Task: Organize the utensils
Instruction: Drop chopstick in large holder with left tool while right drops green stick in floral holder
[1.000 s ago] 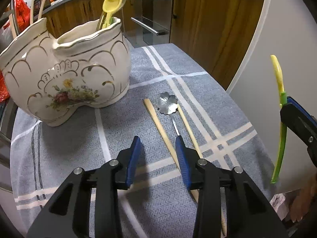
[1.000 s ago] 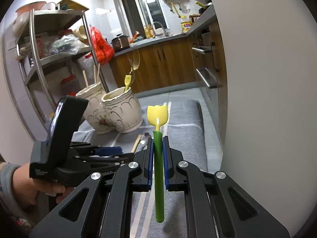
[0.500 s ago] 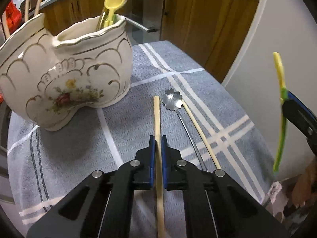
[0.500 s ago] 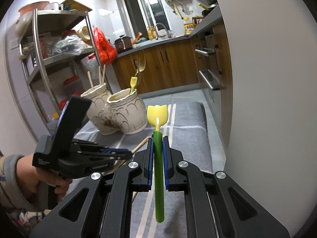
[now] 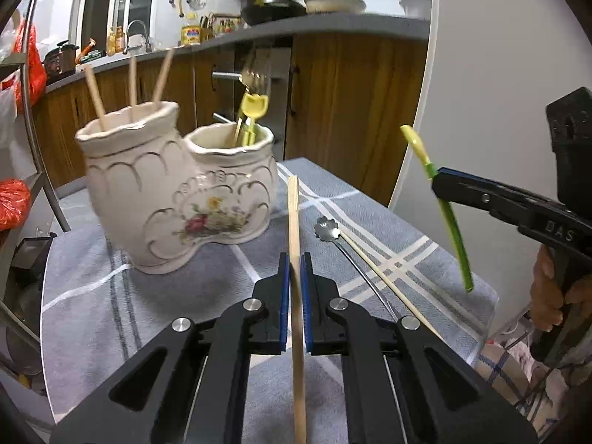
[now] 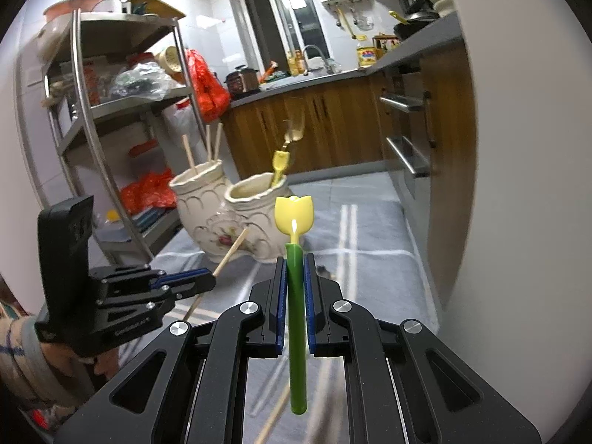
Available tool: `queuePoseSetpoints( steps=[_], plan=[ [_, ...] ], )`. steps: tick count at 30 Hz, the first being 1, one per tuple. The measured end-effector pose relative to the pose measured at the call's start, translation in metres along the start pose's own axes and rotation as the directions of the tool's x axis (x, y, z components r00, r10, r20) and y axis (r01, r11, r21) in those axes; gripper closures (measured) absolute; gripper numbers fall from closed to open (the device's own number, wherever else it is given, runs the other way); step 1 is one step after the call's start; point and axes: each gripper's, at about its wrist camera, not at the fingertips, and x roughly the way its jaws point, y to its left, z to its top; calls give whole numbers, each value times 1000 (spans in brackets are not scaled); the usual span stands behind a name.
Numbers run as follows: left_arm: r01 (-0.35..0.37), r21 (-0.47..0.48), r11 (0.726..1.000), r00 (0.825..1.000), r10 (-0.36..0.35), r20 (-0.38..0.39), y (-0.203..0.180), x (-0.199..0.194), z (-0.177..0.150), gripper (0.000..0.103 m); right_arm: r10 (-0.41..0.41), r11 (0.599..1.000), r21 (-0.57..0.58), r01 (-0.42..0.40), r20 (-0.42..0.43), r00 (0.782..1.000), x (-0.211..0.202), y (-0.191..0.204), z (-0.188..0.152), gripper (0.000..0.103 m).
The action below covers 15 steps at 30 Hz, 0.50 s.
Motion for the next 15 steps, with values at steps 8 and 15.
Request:
queuePoseSetpoints(
  steps=[8, 15],
  plan=[
    [17, -23, 1000, 996, -15, 85, 24, -30, 2, 97, 22, 999, -25, -22, 12, 1000, 14, 22, 15, 93],
    [82, -105, 991, 981, -62, 185, 59, -56, 23, 97, 45, 999, -28, -43, 54, 998, 30, 37, 43, 93]
  ],
)
